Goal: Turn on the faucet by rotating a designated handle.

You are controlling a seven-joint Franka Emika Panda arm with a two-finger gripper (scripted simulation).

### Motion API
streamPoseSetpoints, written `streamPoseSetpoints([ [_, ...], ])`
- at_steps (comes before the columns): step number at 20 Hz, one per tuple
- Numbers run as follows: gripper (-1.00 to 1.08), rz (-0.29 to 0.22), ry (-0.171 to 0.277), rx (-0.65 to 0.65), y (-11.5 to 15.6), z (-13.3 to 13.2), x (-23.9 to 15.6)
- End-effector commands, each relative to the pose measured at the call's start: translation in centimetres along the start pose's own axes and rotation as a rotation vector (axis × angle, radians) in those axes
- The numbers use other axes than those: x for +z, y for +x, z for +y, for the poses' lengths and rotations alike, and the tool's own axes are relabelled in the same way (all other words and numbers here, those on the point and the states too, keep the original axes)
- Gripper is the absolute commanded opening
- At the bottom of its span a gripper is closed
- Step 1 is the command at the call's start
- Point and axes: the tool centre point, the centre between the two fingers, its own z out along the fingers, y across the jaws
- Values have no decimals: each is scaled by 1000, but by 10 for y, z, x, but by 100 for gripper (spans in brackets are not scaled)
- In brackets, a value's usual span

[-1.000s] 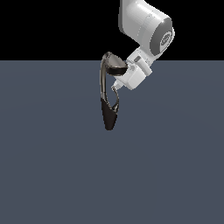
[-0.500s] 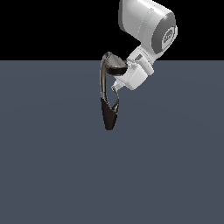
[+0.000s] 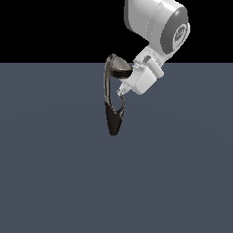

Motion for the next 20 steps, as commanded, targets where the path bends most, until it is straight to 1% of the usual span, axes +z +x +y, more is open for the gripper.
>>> streamPoseSetpoints([
  [1,-100,-1,-1,-1,1,4,0],
  [14,-100,-7,-10,-4,16,54,1],
  [15,-100,-7,-10,-4,16,54,1],
  [16,-100,-2,-1,-27,4,42,-2],
  [20,-100,-4,-5,-17,32,55,0],
])
